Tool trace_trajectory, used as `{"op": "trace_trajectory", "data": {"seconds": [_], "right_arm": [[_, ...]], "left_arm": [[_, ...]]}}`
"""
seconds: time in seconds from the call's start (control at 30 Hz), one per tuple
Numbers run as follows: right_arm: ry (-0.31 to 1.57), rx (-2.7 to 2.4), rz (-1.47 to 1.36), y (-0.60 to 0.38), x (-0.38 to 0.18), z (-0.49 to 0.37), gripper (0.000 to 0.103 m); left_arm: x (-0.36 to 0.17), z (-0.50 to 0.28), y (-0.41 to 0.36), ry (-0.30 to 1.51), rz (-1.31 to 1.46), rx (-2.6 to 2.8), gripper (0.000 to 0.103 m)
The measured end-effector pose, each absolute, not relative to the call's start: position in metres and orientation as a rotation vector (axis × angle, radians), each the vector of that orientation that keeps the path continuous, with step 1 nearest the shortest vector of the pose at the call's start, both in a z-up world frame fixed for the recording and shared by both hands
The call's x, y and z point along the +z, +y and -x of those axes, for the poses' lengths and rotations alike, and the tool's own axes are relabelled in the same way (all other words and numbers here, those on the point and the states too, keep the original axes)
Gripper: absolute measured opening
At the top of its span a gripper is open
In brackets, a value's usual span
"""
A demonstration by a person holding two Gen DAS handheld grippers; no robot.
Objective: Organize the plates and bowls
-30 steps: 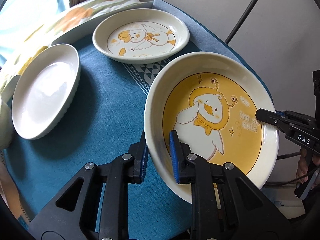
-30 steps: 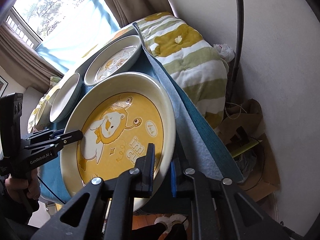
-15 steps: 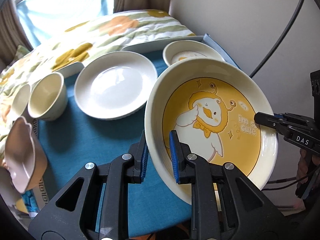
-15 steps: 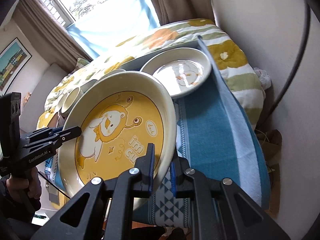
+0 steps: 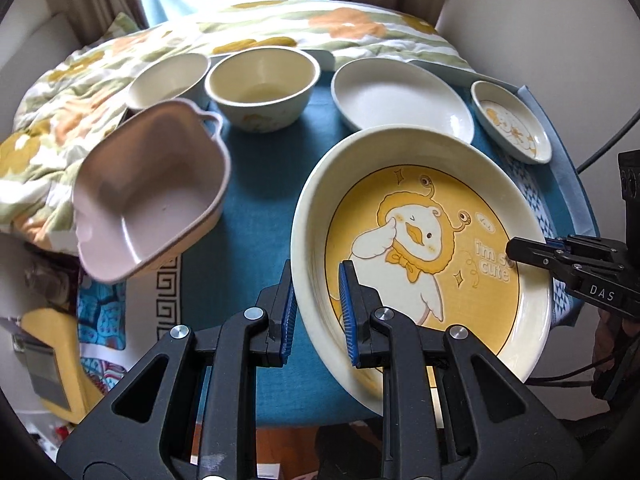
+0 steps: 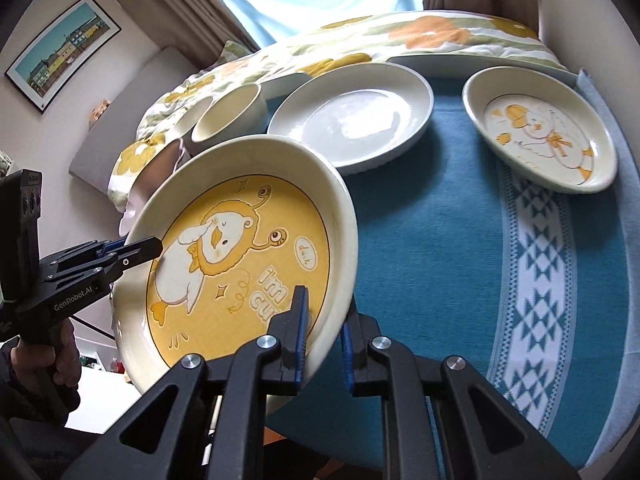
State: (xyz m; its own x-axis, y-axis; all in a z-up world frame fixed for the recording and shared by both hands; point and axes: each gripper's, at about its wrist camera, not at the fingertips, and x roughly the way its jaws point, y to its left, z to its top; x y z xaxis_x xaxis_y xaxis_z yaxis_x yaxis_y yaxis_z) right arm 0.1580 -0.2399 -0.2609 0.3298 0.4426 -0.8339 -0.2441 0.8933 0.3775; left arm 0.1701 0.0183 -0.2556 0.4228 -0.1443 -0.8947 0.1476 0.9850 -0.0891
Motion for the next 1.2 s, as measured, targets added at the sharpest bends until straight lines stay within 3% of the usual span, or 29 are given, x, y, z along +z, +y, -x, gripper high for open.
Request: {"op": "trace_trajectory", "data": {"seconds": [0.43,1.07,1.1,1.17,1.2], "right_arm": [[1.182,0.531,-0.108,-0.178,-0.3,-0.173,0.014],[1.167,0.506,-0.058,-0.163,-0.298,-0.176,0.014],[1.167,0.501,-0.053,-0.163,-0.298,-0.175,0.014],[1.165,0.485,-0.045,-0.162,-0.299,-0.175,0.017],[1.155,0.469,-0.043,-0.162,-0.298,-0.175,0.024]], "left_arm": [[-0.31,-0.167,0.075,1.159,0.058,-0.11,0.017],[-0.314,-0.172,0.066,1.163,0.005,-0.087,0.02],[-0.314,-0.172,0.065,1.167,-0.005,-0.084,0.024],[-0.315,-0.174,0.063,1.178,-0.034,-0.063,0.052],[-0.316,-0.172,0.062,1.174,-0.049,-0.049,0.079]]}}
